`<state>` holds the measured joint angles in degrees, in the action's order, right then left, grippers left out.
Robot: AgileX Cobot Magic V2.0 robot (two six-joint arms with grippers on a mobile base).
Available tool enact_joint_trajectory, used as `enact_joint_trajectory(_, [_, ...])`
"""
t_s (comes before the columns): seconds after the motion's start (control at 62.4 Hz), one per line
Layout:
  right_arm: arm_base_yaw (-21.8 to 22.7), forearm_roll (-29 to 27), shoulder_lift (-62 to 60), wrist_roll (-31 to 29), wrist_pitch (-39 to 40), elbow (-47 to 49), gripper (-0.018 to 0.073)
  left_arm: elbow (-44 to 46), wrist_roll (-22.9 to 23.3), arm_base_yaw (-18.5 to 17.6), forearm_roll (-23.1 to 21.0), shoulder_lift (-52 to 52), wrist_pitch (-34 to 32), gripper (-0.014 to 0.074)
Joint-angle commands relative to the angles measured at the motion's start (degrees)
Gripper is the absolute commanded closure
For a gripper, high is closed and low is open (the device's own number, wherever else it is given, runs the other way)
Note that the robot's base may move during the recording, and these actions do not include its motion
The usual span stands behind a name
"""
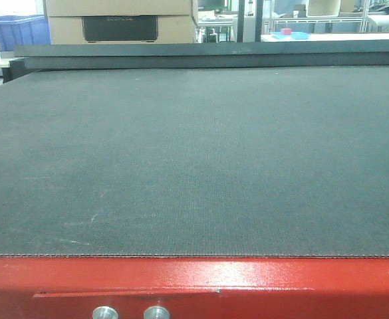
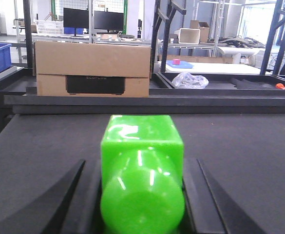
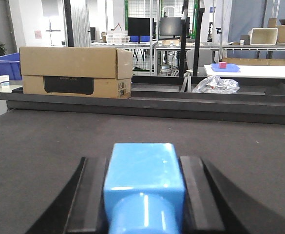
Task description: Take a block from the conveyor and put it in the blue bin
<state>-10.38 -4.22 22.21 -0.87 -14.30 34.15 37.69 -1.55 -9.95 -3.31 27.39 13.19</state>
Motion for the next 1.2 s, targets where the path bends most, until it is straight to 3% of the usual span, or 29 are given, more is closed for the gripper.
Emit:
enact_joint_trajectory(0.0, [-0.1,0.5,-0.2,-0.4,1.1,-0.1,0.0721,0.0,0.1,-1.5,-0.5,-0.3,-0.8,0.0707])
enact_joint_trajectory(0.144, [-0.1,0.5,-0.2,-0.4,1.1,-0.1,0.0721,0.0,0.1,-4.0,3.3,-0.3,-0.8,0.0707])
enact_joint_trajectory(1.185, [-0.1,0.5,-0.2,-0.4,1.1,-0.1,0.0721,0.0,0.1,-3.9,3.0,-0.3,-1.0,0.0707])
